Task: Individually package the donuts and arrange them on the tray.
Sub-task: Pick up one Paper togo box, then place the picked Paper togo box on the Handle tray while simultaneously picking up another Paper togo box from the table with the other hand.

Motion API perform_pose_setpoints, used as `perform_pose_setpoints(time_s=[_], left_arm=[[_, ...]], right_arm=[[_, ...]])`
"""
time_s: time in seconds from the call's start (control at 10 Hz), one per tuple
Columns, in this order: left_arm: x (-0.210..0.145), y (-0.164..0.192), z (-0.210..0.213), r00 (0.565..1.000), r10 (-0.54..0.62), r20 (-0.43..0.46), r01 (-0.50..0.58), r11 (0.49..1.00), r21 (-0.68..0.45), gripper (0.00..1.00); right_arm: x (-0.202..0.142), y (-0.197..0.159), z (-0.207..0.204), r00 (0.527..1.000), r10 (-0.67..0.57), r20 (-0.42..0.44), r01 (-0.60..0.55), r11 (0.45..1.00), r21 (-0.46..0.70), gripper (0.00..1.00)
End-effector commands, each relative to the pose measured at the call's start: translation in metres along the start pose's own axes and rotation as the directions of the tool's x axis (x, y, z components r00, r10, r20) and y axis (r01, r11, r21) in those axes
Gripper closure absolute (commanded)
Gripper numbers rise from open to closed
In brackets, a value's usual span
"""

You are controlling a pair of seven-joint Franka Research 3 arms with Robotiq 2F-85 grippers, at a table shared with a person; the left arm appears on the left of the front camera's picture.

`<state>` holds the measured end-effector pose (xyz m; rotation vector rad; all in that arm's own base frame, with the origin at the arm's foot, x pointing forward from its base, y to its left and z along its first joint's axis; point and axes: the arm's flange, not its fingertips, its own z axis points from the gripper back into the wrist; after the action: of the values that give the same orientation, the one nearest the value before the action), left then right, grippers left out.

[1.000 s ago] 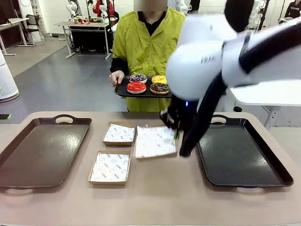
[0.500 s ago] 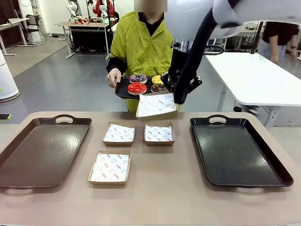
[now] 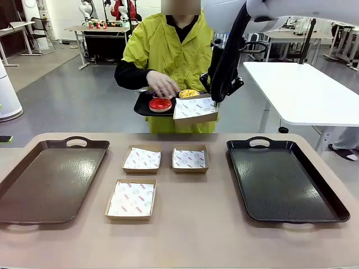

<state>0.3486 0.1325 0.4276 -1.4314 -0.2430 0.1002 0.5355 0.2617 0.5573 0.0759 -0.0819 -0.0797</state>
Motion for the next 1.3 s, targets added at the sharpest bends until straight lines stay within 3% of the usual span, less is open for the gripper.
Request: perform_pose_setpoints(time_s=[0.0,1.2], left_arm=[[0.0005,-0.0022,0.0006,1.0,-0.006,0.009,0.006,1.0,-0.019,0.0],[0.0005,-0.0022,0.0006,1.0,-0.006,0.009,0.006,1.0,-0.019,0.0]], right_arm=[[-0.0078,0.0047,0.0022,1.0,-0.005,0.002,0.005,1.0,-0.001,1.0],[-0.0078,0.0047,0.0022,1.0,-0.005,0.002,0.005,1.0,-0.001,1.0]])
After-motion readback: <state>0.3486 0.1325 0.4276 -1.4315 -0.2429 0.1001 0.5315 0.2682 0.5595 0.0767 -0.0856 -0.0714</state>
